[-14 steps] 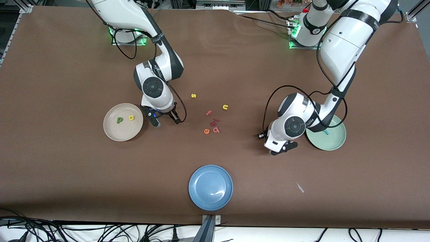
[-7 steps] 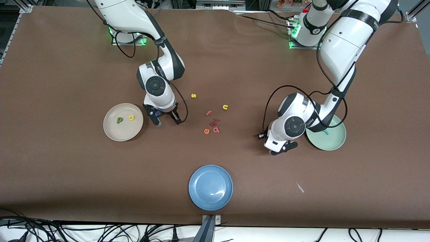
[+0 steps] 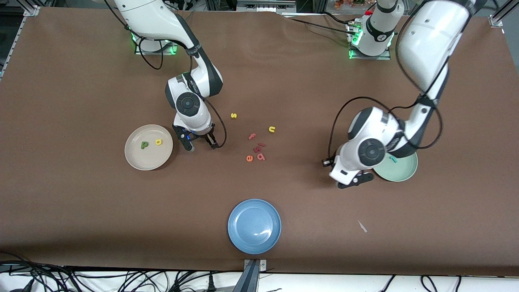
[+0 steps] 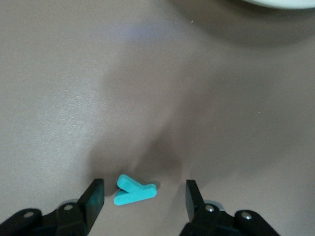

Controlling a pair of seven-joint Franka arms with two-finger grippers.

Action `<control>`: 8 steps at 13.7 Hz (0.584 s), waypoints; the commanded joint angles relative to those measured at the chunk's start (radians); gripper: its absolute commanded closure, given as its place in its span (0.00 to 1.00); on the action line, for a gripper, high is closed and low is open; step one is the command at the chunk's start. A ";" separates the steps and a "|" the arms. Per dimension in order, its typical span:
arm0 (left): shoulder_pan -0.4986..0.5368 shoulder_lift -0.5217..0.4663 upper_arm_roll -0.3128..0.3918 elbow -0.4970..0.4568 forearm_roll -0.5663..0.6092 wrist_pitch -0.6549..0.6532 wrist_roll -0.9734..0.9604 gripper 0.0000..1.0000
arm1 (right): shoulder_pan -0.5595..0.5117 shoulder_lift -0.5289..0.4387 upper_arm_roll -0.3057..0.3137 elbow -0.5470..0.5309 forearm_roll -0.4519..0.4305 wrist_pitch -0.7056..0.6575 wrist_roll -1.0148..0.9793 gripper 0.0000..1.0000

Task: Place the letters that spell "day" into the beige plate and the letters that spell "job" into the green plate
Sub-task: 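Carry the blue ring to the green plate while the right gripper grasps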

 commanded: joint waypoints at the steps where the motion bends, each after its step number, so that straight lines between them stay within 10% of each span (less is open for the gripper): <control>1: 0.094 -0.060 0.006 -0.035 0.007 -0.088 0.138 1.00 | 0.007 -0.003 -0.001 -0.029 0.011 0.040 0.012 0.28; 8: 0.284 0.015 0.006 -0.072 0.134 -0.102 0.317 1.00 | 0.008 -0.001 0.001 -0.032 0.011 0.051 0.012 0.70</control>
